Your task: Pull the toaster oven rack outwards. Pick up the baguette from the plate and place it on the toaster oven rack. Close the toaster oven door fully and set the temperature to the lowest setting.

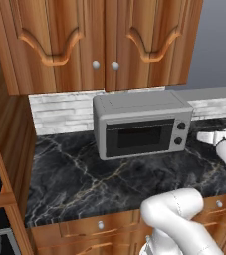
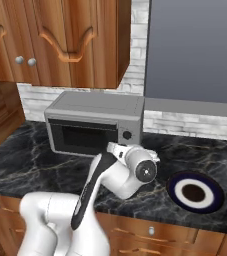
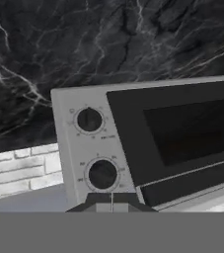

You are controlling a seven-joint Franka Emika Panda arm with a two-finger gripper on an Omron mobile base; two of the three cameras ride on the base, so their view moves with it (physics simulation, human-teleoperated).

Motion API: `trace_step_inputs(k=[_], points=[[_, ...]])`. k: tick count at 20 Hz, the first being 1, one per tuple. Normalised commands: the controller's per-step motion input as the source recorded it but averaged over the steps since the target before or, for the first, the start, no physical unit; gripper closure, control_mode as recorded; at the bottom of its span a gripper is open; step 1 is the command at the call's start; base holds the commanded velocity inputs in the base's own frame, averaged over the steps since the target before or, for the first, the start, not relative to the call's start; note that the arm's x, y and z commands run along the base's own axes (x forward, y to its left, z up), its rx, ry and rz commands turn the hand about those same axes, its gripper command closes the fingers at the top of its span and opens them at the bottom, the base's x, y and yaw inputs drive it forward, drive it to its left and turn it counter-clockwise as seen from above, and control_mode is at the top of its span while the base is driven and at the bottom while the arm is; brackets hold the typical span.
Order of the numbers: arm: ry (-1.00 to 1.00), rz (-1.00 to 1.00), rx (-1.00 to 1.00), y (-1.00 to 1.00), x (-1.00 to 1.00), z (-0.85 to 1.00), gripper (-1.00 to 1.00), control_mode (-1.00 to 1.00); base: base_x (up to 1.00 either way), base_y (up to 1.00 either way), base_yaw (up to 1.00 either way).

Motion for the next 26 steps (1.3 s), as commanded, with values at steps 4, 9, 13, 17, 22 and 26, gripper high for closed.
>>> trace_step_inputs(k=[4, 9, 13, 17, 22, 26], points=[[0.40, 0.04, 0.31, -0.26, -0.05, 0.64, 1.00, -1.00, 0.00, 0.00, 0.00], [0.57, 0.02, 0.32, -0.12, 0.12, 0.26, 1.00, -1.00, 0.00, 0.00, 0.00], [0.15, -0.01, 0.38, -0.26, -0.02, -0.01, 1.00, -1.00, 0.00, 0.00, 0.00], [0.03, -0.18, 0.47, -0.04, -0.27, -0.56, 1.00, -1.00, 0.00, 0.00, 0.00], [0.00, -0.28, 0.26, 0.02, -0.10, -0.36, 1.00, -1.00, 0.00, 0.00, 0.00], [0.00, -0.21, 0.13, 0.28, 0.00, -0.02, 1.00, -1.00, 0.00, 0.00, 0.00]])
